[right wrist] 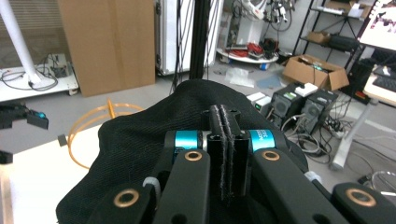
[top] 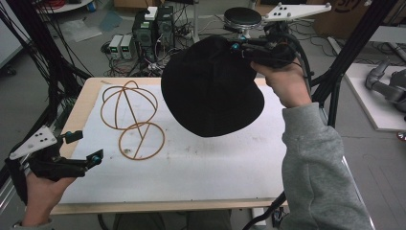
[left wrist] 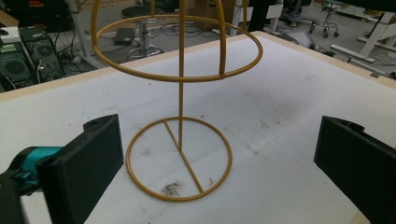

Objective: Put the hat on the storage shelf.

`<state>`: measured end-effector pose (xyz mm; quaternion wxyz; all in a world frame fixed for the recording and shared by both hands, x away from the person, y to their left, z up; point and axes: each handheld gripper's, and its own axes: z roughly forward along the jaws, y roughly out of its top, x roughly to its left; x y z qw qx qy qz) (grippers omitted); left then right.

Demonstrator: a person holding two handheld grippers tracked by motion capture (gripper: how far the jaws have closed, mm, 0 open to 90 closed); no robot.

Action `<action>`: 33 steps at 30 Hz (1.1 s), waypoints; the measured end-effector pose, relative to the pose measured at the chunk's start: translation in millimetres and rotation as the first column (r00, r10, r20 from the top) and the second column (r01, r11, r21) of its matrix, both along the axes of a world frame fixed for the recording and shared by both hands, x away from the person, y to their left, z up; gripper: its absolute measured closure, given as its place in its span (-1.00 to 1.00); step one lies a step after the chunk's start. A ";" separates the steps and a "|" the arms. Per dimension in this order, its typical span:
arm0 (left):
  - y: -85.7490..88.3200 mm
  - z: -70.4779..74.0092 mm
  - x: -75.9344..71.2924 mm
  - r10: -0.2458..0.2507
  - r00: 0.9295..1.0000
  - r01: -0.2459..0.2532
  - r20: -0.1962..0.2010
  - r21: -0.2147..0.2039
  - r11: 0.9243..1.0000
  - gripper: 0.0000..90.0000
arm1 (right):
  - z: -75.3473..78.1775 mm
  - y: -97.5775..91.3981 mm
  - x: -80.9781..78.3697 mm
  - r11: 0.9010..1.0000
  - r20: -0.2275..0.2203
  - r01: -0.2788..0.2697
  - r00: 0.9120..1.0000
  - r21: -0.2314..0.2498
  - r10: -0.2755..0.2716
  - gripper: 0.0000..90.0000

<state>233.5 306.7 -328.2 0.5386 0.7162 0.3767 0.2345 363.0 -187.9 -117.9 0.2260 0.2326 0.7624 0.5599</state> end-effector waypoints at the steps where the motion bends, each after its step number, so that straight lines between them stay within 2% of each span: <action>1: 0.6 0.0 -0.8 0.002 1.000 -0.002 -0.001 0.000 1.000 -0.96 | 1.5 1.6 -0.1 1.000 0.002 -0.002 1.000 0.003 0.002 1.00; 6: 6.1 0.8 -6.5 0.013 1.000 -0.013 0.005 0.001 1.000 -0.96 | 8.9 13.9 1.1 0.999 0.018 -0.027 0.999 0.018 0.027 1.00; 13: 14.0 2.3 -16.8 0.034 0.999 -0.034 0.011 0.000 0.999 -0.96 | 8.0 36.6 9.0 0.997 0.006 -0.073 0.997 0.037 0.073 1.00; 26: 22.8 2.1 -27.5 0.051 0.999 -0.051 0.011 0.004 0.999 -0.96 | 16.5 72.9 9.0 0.988 0.031 -0.153 0.988 0.037 0.152 1.00; 30: 23.8 2.6 -30.4 0.054 0.998 -0.054 0.013 0.008 0.999 -0.96 | 17.6 80.0 7.7 0.985 0.030 -0.167 0.986 0.034 0.166 1.00; 33: 22.9 2.7 -32.5 0.053 0.998 -0.053 0.013 0.007 0.999 -0.96 | 17.5 92.1 7.3 0.982 0.027 -0.187 0.982 0.022 0.187 1.00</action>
